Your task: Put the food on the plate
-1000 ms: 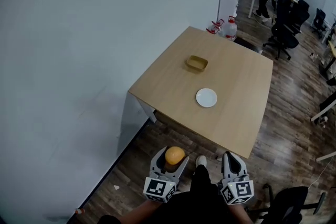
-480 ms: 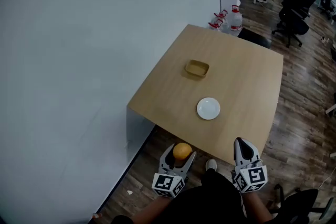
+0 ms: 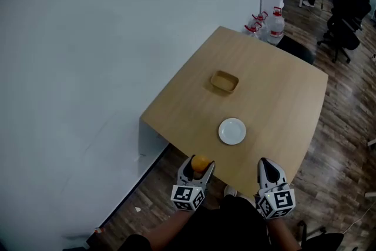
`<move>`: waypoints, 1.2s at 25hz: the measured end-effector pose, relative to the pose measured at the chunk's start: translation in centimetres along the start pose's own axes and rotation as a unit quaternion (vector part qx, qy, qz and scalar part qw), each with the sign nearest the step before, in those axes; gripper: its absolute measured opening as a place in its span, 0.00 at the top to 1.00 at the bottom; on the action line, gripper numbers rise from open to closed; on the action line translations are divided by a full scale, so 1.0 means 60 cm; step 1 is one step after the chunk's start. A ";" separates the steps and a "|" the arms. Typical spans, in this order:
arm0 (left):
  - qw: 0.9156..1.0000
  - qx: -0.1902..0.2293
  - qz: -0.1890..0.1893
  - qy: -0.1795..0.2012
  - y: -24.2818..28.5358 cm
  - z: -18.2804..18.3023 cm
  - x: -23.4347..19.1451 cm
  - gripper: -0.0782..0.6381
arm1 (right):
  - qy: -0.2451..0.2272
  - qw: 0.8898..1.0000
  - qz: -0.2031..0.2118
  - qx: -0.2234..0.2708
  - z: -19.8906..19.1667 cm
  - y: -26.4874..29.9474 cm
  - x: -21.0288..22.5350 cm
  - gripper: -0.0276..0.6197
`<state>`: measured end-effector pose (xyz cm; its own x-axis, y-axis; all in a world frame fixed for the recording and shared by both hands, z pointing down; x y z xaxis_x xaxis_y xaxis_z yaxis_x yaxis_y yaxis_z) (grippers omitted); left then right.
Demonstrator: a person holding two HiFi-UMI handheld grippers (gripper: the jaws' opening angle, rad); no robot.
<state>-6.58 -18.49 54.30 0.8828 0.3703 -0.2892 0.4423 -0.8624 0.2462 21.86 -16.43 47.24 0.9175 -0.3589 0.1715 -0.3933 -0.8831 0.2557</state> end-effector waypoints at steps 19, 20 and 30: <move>0.993 -0.118 -0.006 0.015 0.223 -0.110 -0.041 0.44 | 0.015 0.997 0.034 -0.073 -0.057 0.092 0.065 0.86; 0.992 -0.126 -0.011 0.017 0.234 -0.116 -0.041 0.44 | 0.014 0.996 0.037 -0.076 -0.058 0.095 0.065 0.86; 0.985 -0.171 -0.025 0.024 0.321 -0.158 -0.043 0.44 | 0.005 0.994 0.027 -0.102 -0.067 0.104 0.104 0.86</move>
<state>1.15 -32.78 68.57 0.8615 0.4323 -0.2663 0.5053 -0.6791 0.5325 24.87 -22.94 53.75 0.8945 -0.4003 0.1992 -0.4468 -0.7824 0.4338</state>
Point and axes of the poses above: the fingertips, and each gripper's own axes: y forward along the fingers, x to its right, z out of its top, the point moved 10 cm from there along -y, backward along the fingers, and after that the axes turned 3 degrees about -y, right-handed, at the moved point
